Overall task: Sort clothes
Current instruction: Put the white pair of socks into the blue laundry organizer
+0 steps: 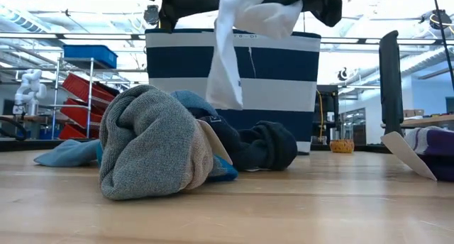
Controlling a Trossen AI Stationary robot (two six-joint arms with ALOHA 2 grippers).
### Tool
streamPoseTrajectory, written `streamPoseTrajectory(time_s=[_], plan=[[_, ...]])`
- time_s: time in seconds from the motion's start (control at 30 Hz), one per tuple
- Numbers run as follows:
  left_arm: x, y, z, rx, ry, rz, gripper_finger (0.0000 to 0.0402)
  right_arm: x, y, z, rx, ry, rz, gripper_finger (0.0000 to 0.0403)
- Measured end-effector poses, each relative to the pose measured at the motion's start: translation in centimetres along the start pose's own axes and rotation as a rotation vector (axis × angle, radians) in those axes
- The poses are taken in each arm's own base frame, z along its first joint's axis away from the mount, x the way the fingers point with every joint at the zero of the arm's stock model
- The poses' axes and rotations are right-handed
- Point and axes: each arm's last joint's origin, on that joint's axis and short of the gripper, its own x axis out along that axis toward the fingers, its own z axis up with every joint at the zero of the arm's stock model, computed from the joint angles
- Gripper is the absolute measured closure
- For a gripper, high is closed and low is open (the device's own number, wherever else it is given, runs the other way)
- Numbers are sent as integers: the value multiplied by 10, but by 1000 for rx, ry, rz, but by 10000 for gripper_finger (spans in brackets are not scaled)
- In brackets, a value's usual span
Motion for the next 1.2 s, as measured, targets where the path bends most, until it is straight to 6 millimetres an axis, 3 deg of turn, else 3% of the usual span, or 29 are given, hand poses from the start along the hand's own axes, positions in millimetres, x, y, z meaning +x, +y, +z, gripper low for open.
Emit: streamPoseTrajectory(time_s=[0.4, 0.63, 0.87, 1.2], plan=[[5, 1, -3, -52, 40, -95, 194, 0, 2, 4, -11, -31, 21, 390], [25, 2, -22, -19, 67, -80, 166, 1, 1, 4, -2, -28, 19, 391], [33, -1, -14, 26, 30, -50, 131, 1, 2, 3, 1, 2, 63, 391], [33, -1, -14, 30, 35, -61, 127, 1, 3, 4, 0, -3, 68, 391]])
